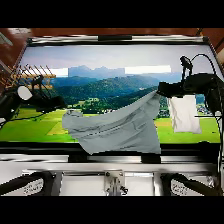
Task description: Fold the shirts.
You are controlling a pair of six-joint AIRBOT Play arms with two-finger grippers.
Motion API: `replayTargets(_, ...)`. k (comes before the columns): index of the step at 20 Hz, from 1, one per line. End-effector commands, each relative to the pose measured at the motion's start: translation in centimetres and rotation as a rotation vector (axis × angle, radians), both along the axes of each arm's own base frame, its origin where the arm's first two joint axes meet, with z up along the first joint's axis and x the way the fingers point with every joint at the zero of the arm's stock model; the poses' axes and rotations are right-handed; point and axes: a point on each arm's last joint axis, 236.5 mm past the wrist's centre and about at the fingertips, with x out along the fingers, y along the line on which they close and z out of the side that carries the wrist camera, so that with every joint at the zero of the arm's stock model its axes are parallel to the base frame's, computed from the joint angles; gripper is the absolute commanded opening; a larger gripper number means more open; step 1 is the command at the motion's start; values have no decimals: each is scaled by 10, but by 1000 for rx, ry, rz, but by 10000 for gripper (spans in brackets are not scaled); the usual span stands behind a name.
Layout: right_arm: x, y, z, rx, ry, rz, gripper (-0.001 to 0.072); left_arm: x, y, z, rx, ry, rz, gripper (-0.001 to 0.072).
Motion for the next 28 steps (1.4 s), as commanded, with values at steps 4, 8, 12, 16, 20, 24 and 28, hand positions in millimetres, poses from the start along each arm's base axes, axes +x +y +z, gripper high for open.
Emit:
replayTargets(4, -15, 6, -6, 13, 67, 29, 59, -87, 40, -33, -101, 303, -57, 625)
replayTargets(8, -16, 6, -7, 20, 76, 20, 60, -72, 0, -65, -252, 196, 46, 625)
replayTargets(12, -16, 6, -7, 20, 78, 16, 60, -57, -19, -74, -265, 134, 55, 610)
replayTargets(16, -17, 6, -7, 20, 82, 17, 60, -58, -22, -80, -267, 153, 53, 162)
replayTargets(20, -21, 7, -8, 20, 96, 28, 60, -33, -9, -42, -244, 30, 46, 32)
replayTargets(24, -20, 7, -4, 21, 86, 25, 60, -11, -3, 16, -231, -106, 20, 30)
replayTargets(28, -22, 11, -2, 39, 90, 31, 59, -2, -2, 50, -216, -178, -5, 29)
